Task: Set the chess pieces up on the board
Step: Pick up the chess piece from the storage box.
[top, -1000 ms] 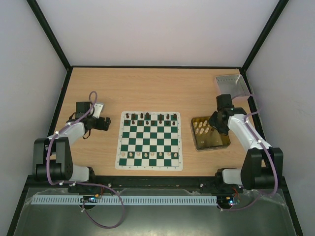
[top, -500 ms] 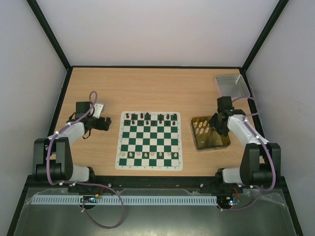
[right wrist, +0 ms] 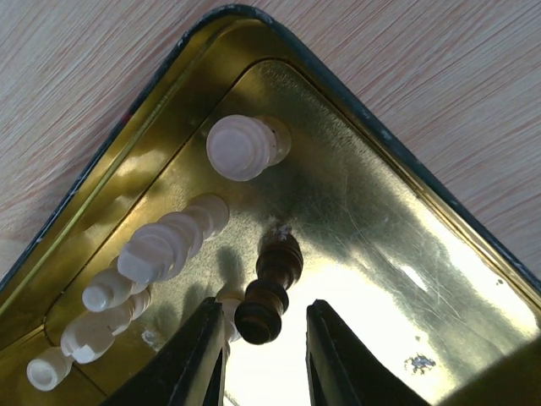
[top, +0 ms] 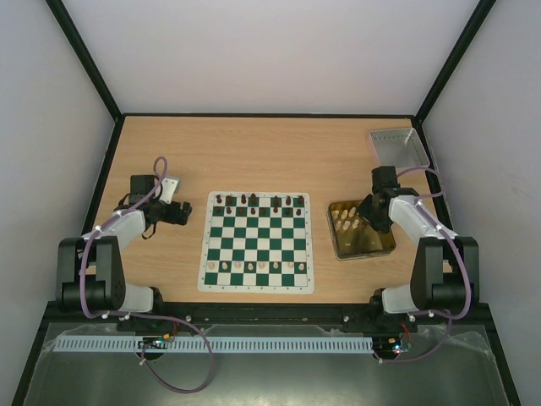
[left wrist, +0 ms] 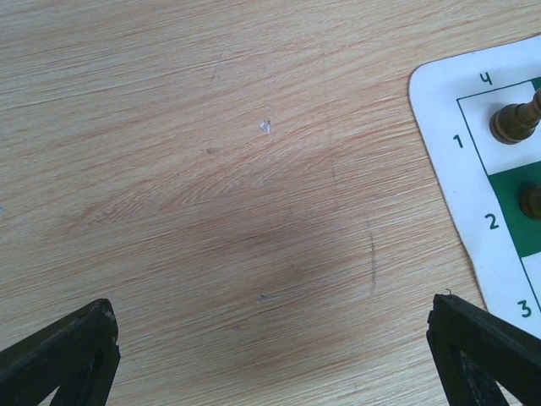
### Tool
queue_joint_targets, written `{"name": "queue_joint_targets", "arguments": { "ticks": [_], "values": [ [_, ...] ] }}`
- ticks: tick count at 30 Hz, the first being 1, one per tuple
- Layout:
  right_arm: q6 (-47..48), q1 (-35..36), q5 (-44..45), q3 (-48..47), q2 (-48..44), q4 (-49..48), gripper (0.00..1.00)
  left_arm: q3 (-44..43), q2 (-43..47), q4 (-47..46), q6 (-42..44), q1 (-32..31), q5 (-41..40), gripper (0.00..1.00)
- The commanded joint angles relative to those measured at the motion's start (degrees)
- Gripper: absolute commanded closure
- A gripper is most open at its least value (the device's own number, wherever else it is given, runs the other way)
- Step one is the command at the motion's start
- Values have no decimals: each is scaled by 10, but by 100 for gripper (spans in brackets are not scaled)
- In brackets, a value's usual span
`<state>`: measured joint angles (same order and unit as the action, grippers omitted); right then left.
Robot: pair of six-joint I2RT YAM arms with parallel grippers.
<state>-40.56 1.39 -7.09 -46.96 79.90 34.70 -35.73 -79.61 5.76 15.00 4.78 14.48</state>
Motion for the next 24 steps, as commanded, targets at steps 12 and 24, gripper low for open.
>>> {"name": "queue_joint_targets", "arguments": {
  "ticks": [12, 24],
  "values": [
    [-9, -3, 23, 8, 11, -9, 91, -14, -3, 15, 7, -4, 13, 1],
    [1, 13, 37, 4, -97, 71, 92, -18, -6, 20, 8, -9, 15, 0]
  ]
}}
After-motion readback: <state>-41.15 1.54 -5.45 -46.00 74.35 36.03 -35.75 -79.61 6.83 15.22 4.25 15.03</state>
